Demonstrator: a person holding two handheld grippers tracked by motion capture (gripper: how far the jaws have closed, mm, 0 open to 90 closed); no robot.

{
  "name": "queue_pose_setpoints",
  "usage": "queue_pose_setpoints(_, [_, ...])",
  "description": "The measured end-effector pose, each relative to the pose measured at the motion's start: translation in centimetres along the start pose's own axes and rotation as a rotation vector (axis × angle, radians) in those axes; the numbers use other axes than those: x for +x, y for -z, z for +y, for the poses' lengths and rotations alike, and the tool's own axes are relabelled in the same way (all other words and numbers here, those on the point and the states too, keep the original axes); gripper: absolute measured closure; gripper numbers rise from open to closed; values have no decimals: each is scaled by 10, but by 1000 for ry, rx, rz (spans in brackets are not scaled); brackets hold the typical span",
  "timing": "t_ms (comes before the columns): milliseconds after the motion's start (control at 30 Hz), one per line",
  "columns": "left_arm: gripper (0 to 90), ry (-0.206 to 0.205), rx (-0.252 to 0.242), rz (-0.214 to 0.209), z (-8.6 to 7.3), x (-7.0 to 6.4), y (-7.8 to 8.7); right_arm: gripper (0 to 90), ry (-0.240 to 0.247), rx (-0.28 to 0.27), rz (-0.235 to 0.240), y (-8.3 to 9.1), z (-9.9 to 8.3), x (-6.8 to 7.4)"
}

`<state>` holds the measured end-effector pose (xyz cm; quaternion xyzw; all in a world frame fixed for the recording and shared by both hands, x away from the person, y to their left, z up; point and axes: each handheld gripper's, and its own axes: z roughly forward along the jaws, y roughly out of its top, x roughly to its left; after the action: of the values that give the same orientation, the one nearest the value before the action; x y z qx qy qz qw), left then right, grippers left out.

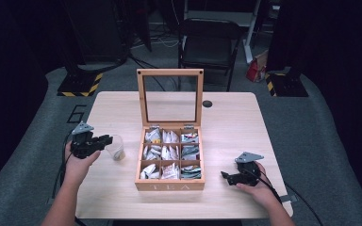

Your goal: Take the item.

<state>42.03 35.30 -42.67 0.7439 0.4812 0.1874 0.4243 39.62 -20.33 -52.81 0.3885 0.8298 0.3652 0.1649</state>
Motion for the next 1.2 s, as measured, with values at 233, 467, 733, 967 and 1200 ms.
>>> queue_pose_setpoints(233, [607, 0, -8, -10, 3, -2, 6, 133, 0, 0, 0, 0, 0, 0])
queue_pose_setpoints(467, [501, -1, -1, -14, 3, -4, 8, 133, 0, 0, 0, 0, 0, 0])
queue_pose_setpoints(733, [445, -13, -12, -7, 2, -8, 13, 133, 0, 0, 0, 0, 0, 0])
queue_pose_setpoints(967, [432, -17, -13, -9, -4, -11, 16, 133, 0, 0, 0, 0, 0, 0])
queue_pose_setpoints(1200, [421, -20, -14, 4, -15, -12, 16, 133, 0, -1, 0, 0, 0, 0])
